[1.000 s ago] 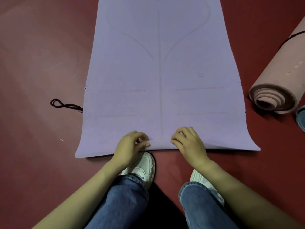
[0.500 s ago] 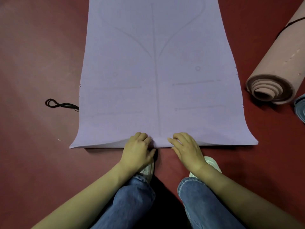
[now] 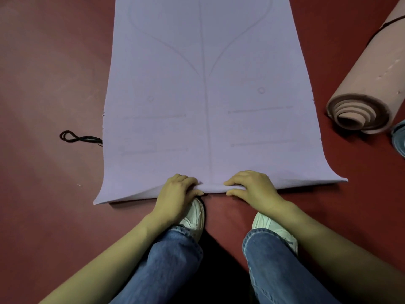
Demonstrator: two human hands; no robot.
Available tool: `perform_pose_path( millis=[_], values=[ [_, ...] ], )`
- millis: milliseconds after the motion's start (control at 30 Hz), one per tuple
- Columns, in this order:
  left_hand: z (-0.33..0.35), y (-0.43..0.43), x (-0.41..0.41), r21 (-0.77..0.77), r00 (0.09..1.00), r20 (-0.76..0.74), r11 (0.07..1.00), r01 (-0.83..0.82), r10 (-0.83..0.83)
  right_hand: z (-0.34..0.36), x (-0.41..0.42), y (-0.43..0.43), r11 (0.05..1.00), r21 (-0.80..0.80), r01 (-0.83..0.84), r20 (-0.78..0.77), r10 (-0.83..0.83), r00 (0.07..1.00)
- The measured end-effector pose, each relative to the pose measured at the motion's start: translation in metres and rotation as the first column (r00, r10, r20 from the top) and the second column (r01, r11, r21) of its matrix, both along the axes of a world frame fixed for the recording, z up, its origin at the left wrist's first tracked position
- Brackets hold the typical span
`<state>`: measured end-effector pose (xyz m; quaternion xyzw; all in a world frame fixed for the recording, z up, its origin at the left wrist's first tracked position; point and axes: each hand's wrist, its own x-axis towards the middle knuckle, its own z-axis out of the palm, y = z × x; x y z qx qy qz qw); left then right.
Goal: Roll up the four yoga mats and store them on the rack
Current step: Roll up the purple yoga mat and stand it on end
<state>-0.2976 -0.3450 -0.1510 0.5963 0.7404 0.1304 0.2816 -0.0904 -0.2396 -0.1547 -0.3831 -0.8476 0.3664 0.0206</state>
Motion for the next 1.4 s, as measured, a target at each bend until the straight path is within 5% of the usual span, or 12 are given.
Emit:
perform_pose_path(
  millis=[433, 600, 767, 900, 1000, 1033, 1100, 1300, 1400],
  values=[
    [0.035, -0.010, -0.017, -0.296, 0.945, 0.295, 0.954, -0.050, 0.141, 0.032, 0.000, -0.012, 0.885, -0.452, 0.109, 0.099, -0.071, 0.992],
    [0.029, -0.001, -0.019, -0.462, 0.885, 0.348, 0.878, -0.125, 0.309, 0.017, -0.008, 0.007, 0.706, -0.699, 0.112, 0.067, -0.092, 0.994],
    [0.023, 0.001, -0.018, -0.453, 0.885, 0.299, 0.870, -0.197, 0.356, 0.003, -0.009, 0.008, 0.700, -0.709, 0.084, 0.011, -0.109, 0.994],
    [0.018, -0.006, -0.016, -0.364, 0.899, 0.238, 0.892, -0.267, 0.366, -0.004, -0.004, -0.005, 0.830, -0.547, 0.109, -0.013, -0.138, 0.990],
    [0.017, -0.003, -0.017, -0.327, 0.888, 0.246, 0.896, -0.301, 0.389, -0.015, -0.004, -0.021, 0.996, 0.094, -0.005, -0.016, 0.007, 1.000],
    [0.017, -0.002, -0.016, -0.331, 0.891, 0.253, 0.900, -0.286, 0.376, -0.020, -0.002, -0.030, 0.946, 0.321, -0.041, -0.015, 0.048, 0.999],
    [0.017, -0.003, -0.015, -0.312, 0.897, 0.260, 0.910, -0.273, 0.358, -0.024, 0.006, -0.046, 0.851, 0.521, -0.060, -0.033, 0.090, 0.995],
    [0.012, -0.002, -0.015, -0.218, 0.908, 0.282, 0.942, -0.255, 0.311, -0.033, 0.019, -0.054, 0.877, 0.478, -0.055, -0.012, 0.070, 0.998],
    [0.006, -0.015, -0.013, 0.002, 0.954, 0.257, 0.987, -0.160, 0.154, -0.032, 0.014, -0.045, 0.893, 0.450, -0.027, -0.071, 0.066, 0.995]
  ],
)
